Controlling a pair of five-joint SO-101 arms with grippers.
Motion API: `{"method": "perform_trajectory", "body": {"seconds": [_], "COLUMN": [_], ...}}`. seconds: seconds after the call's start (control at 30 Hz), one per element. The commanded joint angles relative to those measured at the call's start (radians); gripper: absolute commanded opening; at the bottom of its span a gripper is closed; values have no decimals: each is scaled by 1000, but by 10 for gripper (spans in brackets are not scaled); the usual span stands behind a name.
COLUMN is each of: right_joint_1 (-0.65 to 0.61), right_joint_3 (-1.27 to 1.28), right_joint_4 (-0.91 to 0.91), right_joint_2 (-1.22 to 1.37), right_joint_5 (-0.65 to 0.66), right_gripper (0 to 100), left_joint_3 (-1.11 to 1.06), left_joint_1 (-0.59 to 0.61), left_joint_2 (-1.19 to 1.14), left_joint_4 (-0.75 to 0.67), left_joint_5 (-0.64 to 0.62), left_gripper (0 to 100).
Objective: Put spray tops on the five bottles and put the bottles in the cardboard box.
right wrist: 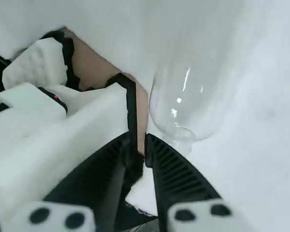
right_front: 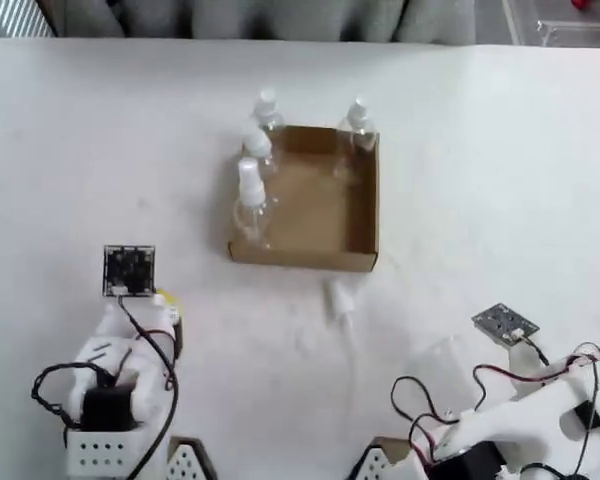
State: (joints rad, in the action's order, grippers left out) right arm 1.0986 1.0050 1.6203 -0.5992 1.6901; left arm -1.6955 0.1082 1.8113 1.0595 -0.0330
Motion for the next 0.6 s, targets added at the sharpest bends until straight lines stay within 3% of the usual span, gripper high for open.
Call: {"method": "perform_trajectory", "body": {"seconds": [0.0,0.37,0.57], "right_joint_1": [-21,-22,-79], "right_joint_3": [5,87,86], "right_joint_4": [-108,-349,-504], "right_joint_2": [12,12,12], "right_joint_5": [-104,-169,-448], "right_gripper": [18,18,18], "left_joint_3": [2,2,2], "left_joint_1": [12,12,12], "left_joint_2": [12,12,12], "left_joint_4": [9,9,9], "left_joint_5": [9,9,9], "left_gripper": [24,24,24]}}
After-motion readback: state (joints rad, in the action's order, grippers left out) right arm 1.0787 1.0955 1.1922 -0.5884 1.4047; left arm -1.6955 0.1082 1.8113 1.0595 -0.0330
